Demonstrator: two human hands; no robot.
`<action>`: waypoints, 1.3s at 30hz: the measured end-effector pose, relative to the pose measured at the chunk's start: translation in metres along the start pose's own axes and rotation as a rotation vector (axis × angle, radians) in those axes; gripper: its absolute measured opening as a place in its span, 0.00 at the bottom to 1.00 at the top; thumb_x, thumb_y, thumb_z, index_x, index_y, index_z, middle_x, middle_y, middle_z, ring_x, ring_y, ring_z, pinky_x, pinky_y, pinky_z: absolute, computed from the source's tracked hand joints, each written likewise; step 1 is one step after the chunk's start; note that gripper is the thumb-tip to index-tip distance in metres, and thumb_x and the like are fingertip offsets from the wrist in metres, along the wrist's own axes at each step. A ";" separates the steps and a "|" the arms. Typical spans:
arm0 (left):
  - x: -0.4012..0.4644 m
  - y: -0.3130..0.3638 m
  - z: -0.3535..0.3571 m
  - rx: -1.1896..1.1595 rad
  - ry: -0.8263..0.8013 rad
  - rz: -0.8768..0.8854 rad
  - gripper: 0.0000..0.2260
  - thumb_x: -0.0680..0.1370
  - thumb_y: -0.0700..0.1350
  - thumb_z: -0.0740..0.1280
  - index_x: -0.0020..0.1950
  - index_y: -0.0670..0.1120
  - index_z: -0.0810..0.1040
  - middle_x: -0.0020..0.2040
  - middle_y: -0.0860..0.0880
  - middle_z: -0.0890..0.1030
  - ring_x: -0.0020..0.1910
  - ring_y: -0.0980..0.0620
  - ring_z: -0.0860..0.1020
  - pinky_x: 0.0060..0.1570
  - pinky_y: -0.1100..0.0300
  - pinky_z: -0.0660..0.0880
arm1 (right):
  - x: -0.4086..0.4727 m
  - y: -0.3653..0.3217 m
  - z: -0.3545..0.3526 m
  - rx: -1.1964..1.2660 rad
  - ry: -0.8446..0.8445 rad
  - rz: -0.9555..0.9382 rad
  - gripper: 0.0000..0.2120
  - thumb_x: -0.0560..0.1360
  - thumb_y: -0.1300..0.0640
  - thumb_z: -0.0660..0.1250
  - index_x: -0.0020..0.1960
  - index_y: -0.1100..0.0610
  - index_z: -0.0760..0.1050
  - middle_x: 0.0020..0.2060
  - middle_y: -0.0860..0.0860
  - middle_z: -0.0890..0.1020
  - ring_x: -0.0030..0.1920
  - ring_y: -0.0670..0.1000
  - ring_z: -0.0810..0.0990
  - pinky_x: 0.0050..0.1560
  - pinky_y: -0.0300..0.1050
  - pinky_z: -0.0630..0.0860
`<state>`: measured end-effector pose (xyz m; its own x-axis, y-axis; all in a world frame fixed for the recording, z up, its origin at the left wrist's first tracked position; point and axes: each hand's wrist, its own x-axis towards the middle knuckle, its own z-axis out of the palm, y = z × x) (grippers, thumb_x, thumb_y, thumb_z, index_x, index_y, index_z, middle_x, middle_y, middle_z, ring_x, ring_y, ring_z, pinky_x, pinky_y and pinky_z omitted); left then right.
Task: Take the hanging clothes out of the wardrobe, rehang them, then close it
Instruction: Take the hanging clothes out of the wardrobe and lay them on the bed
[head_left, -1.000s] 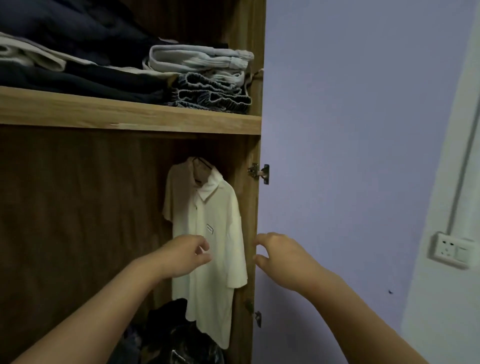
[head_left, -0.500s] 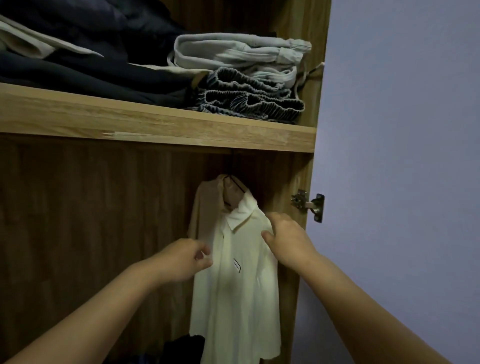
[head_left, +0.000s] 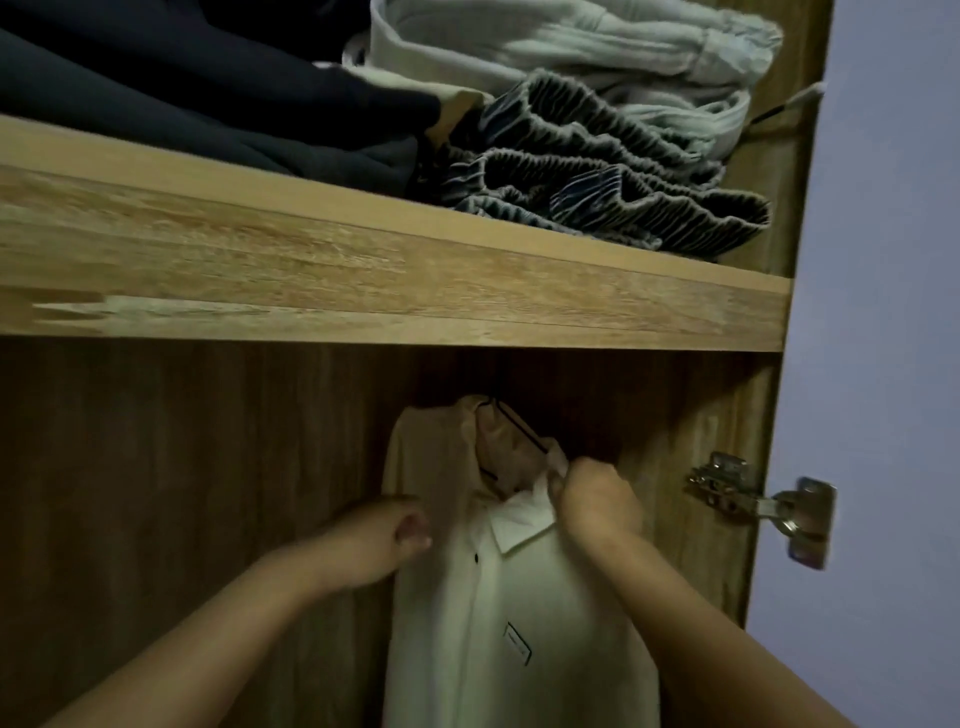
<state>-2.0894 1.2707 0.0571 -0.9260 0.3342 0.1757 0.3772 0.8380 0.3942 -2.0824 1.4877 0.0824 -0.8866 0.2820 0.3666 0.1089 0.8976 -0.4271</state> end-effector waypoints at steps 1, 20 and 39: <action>0.010 -0.008 -0.001 -0.014 0.019 0.006 0.09 0.78 0.49 0.63 0.53 0.45 0.75 0.49 0.48 0.81 0.52 0.49 0.79 0.55 0.55 0.74 | 0.002 -0.001 0.002 0.015 0.031 0.021 0.16 0.80 0.49 0.56 0.55 0.60 0.76 0.52 0.57 0.80 0.53 0.58 0.79 0.41 0.44 0.70; 0.075 -0.009 -0.005 0.138 0.617 0.201 0.27 0.77 0.54 0.56 0.70 0.38 0.68 0.69 0.35 0.68 0.68 0.34 0.65 0.66 0.45 0.59 | -0.060 0.044 -0.022 0.189 0.340 -0.066 0.10 0.76 0.50 0.62 0.45 0.57 0.75 0.35 0.50 0.78 0.39 0.53 0.76 0.37 0.46 0.70; -0.074 0.084 0.084 -0.339 0.507 0.612 0.22 0.73 0.57 0.52 0.34 0.44 0.76 0.25 0.50 0.74 0.26 0.49 0.73 0.29 0.61 0.65 | -0.254 0.125 -0.113 -0.100 0.482 -0.162 0.15 0.71 0.41 0.51 0.52 0.43 0.69 0.40 0.46 0.80 0.41 0.52 0.78 0.37 0.46 0.71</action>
<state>-1.9905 1.3531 0.0015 -0.4699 0.3848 0.7944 0.8666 0.3724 0.3322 -1.7930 1.5664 0.0297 -0.5902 0.2398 0.7708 0.0506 0.9640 -0.2611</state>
